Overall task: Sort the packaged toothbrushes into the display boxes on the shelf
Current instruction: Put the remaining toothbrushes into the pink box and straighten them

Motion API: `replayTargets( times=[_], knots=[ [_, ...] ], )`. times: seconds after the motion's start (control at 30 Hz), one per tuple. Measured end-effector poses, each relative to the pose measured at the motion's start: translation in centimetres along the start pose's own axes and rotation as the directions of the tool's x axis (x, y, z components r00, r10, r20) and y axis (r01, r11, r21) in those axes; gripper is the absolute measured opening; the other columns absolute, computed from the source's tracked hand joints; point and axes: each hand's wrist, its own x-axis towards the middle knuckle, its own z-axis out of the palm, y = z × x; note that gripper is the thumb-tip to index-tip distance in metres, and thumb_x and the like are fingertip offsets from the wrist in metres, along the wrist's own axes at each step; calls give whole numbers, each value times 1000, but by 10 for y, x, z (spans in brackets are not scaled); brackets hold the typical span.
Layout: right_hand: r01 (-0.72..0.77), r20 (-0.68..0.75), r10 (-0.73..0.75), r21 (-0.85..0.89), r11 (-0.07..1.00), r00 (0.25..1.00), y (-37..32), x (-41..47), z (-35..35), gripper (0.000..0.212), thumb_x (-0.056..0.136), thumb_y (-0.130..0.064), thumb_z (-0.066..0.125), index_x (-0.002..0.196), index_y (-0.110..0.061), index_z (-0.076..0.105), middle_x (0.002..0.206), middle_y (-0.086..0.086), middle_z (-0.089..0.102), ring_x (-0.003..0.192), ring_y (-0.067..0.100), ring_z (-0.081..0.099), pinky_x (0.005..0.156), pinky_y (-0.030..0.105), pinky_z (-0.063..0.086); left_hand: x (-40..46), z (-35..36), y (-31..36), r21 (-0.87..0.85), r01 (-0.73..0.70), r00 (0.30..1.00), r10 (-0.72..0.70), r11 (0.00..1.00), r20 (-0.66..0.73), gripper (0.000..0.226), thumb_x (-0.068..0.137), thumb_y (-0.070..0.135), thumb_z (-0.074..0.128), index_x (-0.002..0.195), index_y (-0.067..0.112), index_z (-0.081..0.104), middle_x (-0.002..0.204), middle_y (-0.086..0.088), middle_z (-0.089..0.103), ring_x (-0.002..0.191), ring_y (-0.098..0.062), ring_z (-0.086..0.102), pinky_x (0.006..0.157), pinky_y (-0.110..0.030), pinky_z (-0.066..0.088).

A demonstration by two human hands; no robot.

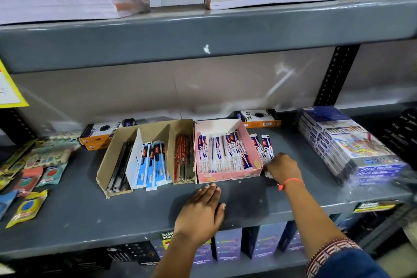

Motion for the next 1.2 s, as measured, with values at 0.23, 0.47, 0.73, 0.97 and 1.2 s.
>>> replayTargets(
  times=[0.23, 0.47, 0.73, 0.97, 1.2],
  knots=[
    [-17, 3, 17, 18, 1000, 1000, 5, 13, -2, 27, 84, -5, 52, 109, 5, 55, 113, 27, 64, 103, 40, 61, 74, 31, 44, -2, 2, -2, 3, 16, 1000, -16, 1000, -6, 54, 96, 46, 20, 145, 23, 20, 154, 7, 18, 140, -6, 10, 105, -15, -9],
    [-79, 115, 56, 203, 976, 992, 12, 25, -15, 10, 78, -3, 63, 84, 2, 68, 84, 21, 64, 79, 31, 59, 58, 22, 37, -3, -2, 2, -2, 35, 999, -35, 999, -9, 52, 96, 43, 26, 144, 23, 25, 153, 6, 22, 140, -7, 14, 102, -13, -14],
    [-214, 239, 9, 851, 480, 971, 15, -2, -35, 26, 84, 6, 58, 66, -12, 58, 54, 1, 57, 46, 9, 46, 33, 10, 39, -2, 0, 2, -33, 21, 1000, -22, 999, -9, 52, 96, 42, 28, 143, 22, 28, 151, 8, 23, 139, -7, 17, 107, -16, -3],
    [-158, 212, -149, 937, 312, 966, 9, -38, -52, 25, 84, 6, 57, 70, -15, 63, 49, -8, 69, 44, 0, 57, 49, 11, 44, -2, -10, 6, -35, 11, 997, -14, 999, -81, 38, 73, 30, 62, 105, 10, 70, 109, -4, 70, 99, -19, 66, 82, -39, 52],
    [-116, 183, -177, 936, 333, 967, 4, -53, -54, 25, 83, 7, 58, 69, -13, 65, 50, -8, 69, 58, 10, 53, 59, 20, 40, -2, -12, 6, -16, 4, 998, -4, 1000, -55, 39, 71, 35, 59, 101, 13, 72, 105, 0, 72, 97, -13, 67, 80, -32, 53]
  ],
)
